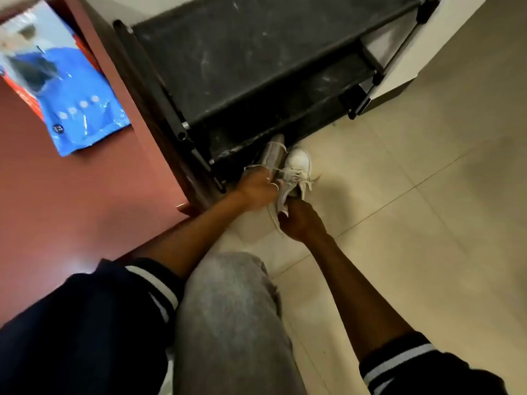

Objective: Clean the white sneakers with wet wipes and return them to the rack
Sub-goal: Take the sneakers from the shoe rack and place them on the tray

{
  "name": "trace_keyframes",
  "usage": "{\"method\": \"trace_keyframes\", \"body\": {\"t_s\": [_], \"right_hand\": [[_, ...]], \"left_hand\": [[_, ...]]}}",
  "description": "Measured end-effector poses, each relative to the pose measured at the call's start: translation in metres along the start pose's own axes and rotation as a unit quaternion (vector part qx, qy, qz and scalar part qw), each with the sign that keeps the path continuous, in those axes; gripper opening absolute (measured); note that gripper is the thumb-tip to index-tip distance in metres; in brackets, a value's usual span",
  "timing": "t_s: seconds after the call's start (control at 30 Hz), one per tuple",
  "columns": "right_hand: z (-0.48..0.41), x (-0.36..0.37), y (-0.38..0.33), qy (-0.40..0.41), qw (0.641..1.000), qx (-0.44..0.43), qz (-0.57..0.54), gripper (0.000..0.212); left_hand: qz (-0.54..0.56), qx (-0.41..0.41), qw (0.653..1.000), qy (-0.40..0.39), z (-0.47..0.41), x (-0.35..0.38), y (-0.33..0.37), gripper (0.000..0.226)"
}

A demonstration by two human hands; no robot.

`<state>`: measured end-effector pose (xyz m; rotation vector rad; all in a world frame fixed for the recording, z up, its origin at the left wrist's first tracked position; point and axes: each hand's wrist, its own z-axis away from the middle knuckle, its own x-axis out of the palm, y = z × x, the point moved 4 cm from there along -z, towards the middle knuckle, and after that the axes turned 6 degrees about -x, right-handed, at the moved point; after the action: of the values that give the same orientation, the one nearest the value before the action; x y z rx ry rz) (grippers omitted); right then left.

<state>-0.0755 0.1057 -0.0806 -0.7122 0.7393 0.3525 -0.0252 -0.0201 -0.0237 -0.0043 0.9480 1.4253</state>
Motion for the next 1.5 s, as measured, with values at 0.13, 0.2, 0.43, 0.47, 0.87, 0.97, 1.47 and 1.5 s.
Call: {"method": "trace_keyframes", "body": {"t_s": [0.13, 0.2, 0.43, 0.47, 0.87, 0.97, 1.47, 1.5], "right_hand": [[-0.02, 0.019, 0.015, 0.003, 1.0, 0.008, 0.014, 0.047], [-0.027, 0.029, 0.023, -0.006, 1.0, 0.002, 0.021, 0.055], [-0.053, 0.051, 0.04, -0.022, 0.999, -0.008, 0.047, 0.057], [-0.056, 0.054, 0.04, -0.023, 0.998, -0.013, 0.059, 0.053], [-0.073, 0.069, 0.04, -0.059, 0.993, -0.008, 0.103, 0.036], [-0.069, 0.064, 0.034, -0.03, 0.994, 0.003, 0.102, 0.032], [-0.003, -0.016, -0.005, 0.057, 0.988, 0.083, 0.12, 0.02], [0.004, -0.021, -0.01, 0.068, 0.987, 0.086, 0.118, 0.019]], "left_hand": [[0.021, -0.048, 0.998, 0.029, -0.032, 0.031, -0.041, 0.049], [0.022, -0.064, 0.997, 0.034, -0.043, 0.047, -0.059, 0.051], [0.064, -0.104, 0.984, 0.128, -0.089, 0.066, -0.09, 0.06], [0.066, -0.115, 0.982, 0.135, -0.095, 0.066, -0.093, 0.062], [0.002, -0.188, 0.979, 0.085, -0.122, 0.079, -0.116, 0.089], [0.001, -0.164, 0.985, 0.047, -0.122, 0.086, -0.113, 0.078], [-0.186, 0.046, 0.978, 0.08, -0.036, 0.018, -0.022, 0.043], [-0.196, 0.06, 0.976, 0.078, -0.028, 0.013, -0.013, 0.042]]}}
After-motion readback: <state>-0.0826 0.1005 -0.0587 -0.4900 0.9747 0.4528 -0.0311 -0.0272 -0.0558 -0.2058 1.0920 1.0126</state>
